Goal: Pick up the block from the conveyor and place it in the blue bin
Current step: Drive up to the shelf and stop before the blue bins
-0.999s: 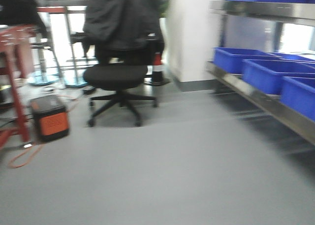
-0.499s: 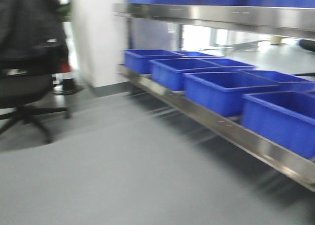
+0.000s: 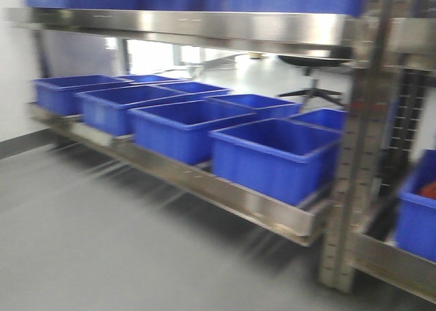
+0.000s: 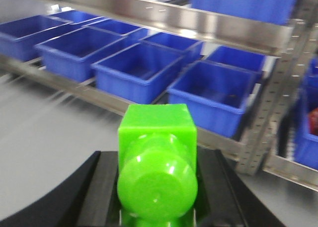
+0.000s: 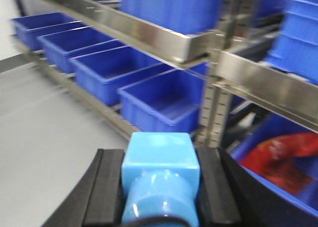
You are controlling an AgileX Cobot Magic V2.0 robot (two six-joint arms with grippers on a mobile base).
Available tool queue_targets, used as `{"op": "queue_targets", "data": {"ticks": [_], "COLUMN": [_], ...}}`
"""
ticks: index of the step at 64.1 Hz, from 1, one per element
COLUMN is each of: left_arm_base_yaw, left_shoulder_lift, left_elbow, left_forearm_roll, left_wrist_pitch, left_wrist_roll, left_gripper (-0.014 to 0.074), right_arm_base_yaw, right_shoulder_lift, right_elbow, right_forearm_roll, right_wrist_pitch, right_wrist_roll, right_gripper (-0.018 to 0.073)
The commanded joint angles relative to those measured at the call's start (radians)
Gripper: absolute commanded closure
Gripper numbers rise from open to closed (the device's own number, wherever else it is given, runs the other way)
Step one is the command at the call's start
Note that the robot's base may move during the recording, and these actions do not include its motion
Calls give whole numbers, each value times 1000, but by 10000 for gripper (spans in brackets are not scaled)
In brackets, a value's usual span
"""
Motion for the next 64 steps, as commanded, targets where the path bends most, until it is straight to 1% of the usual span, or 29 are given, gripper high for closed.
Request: {"op": "queue_targets", "data": {"ticks": [1,64], "left_arm_base_yaw": [-5,-5], "left_shoulder_lift": [-5,-5], "left_elbow": [-1,-1], "left_forearm_roll": [0,0], "left_wrist_pitch": [-20,-20], "left_wrist_roll": [-4,-4], "left_gripper": [707,707], "right_arm_base_yaw": [0,0], "right_shoulder_lift": [-4,-4], "right_elbow": [-9,-9], "right_forearm_roll": [-13,-13], "right_wrist_pitch": [-15,-15], "right_wrist_roll": [-6,-6], "right_gripper": [719,719]}}
